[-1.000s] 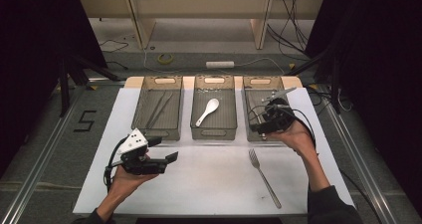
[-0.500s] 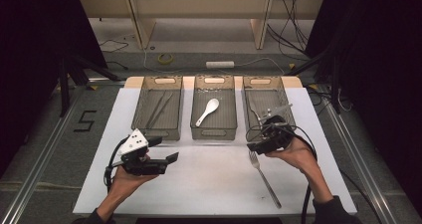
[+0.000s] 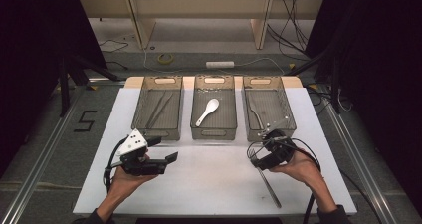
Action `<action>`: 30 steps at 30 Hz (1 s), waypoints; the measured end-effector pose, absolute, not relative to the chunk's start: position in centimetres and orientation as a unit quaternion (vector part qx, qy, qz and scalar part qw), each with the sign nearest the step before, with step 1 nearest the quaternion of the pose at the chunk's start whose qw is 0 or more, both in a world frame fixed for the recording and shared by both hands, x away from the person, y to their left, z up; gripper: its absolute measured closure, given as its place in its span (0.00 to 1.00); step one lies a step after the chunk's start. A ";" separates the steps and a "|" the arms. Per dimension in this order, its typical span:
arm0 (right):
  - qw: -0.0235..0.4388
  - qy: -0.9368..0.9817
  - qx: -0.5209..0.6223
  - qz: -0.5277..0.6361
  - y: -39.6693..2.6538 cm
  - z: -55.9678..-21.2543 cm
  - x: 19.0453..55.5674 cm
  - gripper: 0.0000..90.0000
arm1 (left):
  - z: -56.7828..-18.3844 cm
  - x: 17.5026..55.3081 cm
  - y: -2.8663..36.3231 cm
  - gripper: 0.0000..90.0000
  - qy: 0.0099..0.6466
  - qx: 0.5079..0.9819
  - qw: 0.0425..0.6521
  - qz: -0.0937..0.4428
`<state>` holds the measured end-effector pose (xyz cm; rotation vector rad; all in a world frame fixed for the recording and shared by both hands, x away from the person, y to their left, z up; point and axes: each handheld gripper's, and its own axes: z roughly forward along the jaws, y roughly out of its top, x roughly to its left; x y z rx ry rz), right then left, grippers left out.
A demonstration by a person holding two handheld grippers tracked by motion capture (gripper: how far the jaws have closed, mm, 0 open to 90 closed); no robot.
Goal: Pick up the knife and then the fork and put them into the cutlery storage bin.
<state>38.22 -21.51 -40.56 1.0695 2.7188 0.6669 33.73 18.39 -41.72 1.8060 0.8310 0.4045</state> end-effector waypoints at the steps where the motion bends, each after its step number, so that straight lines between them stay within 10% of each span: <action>1: 0.071 0.905 0.356 0.220 -21.5 -40.7 38.1 0.28 | -41.7 33.7 18.4 0.19 0.348 0.756 0.528 0.169; 30: 0.052 0.920 0.355 0.157 -22.3 -43.1 36.1 0.45 | -41.8 33.7 18.4 0.19 0.349 0.755 0.528 0.170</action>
